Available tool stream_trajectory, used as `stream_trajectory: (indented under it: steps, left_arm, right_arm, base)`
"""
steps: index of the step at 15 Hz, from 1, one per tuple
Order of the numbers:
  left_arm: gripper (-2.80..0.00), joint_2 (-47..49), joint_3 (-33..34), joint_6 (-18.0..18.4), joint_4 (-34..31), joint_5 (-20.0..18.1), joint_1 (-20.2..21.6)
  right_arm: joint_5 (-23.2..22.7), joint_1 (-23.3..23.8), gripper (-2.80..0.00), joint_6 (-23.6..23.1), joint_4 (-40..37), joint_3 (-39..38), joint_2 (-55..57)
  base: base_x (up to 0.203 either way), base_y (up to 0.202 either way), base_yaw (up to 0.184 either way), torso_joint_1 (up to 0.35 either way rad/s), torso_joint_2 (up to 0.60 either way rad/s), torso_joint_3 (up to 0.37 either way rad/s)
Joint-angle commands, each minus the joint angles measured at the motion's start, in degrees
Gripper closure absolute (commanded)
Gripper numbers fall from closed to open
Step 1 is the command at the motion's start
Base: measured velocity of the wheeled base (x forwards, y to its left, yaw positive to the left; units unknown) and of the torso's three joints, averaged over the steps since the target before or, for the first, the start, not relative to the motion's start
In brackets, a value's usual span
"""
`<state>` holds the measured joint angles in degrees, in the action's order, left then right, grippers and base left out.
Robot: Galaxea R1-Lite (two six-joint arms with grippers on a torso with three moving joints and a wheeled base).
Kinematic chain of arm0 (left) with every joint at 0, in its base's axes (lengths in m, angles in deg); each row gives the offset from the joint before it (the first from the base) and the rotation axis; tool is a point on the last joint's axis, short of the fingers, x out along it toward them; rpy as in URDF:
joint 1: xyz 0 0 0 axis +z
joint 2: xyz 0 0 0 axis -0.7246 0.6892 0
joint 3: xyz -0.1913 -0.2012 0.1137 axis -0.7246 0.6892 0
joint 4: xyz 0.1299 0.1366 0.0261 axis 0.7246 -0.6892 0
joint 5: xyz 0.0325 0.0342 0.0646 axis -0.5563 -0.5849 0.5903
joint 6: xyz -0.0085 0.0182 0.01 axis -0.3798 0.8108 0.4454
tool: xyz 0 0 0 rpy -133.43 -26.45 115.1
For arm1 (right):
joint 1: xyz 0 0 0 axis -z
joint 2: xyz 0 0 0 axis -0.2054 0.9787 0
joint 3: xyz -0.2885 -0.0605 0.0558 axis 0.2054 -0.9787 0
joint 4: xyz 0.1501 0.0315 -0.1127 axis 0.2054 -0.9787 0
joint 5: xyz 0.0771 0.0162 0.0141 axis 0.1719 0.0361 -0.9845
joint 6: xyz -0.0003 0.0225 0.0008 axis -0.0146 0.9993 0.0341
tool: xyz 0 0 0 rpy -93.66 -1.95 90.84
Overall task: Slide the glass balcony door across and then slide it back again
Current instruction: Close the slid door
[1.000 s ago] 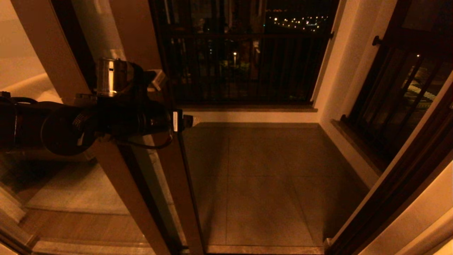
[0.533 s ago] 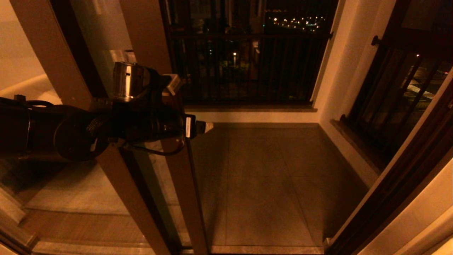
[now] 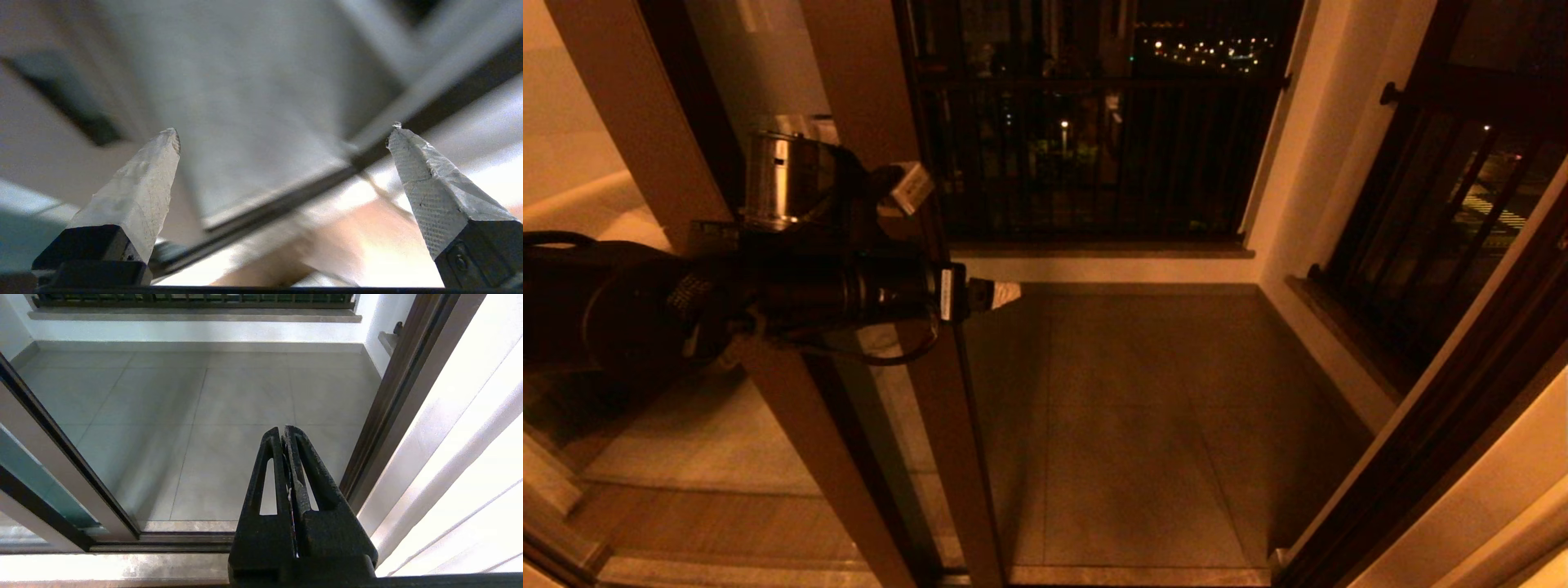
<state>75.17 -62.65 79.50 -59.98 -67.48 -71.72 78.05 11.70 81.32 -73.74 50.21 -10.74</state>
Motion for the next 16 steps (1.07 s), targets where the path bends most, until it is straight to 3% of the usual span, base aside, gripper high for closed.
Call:
stream_trajectory:
  steps: [1, 3, 5, 7, 11, 16]
  left_arm:
    - [-2.8, -4.1, 2.3, 0.1, 0.1, -8.8, 3.5]
    - [-2.8, -4.2, 3.0, 0.0, 0.1, -11.1, 6.4]
    - [-2.8, -3.6, 3.1, 0.8, 0.2, -16.0, 9.2]
    - [-2.8, -0.7, 1.3, 2.2, 0.9, -14.8, 9.7]
    - [-2.8, 3.2, 1.0, 2.4, 8.2, -11.8, 9.6]
    - [-2.8, 3.3, 0.8, 2.4, 8.2, -11.8, 9.3]
  right_arm:
    - [0.0, 0.0, 0.0, 0.0, 0.0, 0.0, 0.0]
    - [0.0, 0.0, 0.0, 0.0, 0.0, 0.0, 0.0]
    - [0.0, 0.0, 0.0, 0.0, 0.0, 0.0, 0.0]
    - [0.0, 0.0, 0.0, 0.0, 0.0, 0.0, 0.0]
    - [0.0, 0.0, 0.0, 0.0, 0.0, 0.0, 0.0]
    - [0.0, 0.0, 0.0, 0.0, 0.0, 0.0, 0.0]
  base:
    - [0.0, 0.0, 0.0, 0.0, 0.0, 0.0]
    - [0.0, 0.0, 0.0, 0.0, 0.0, 0.0]
    - [0.0, 0.0, 0.0, 0.0, 0.0, 0.0]
    - [0.0, 0.0, 0.0, 0.0, 0.0, 0.0]
    - [0.0, 0.0, 0.0, 0.0, 0.0, 0.0]
    - [0.0, 0.0, 0.0, 0.0, 0.0, 0.0]
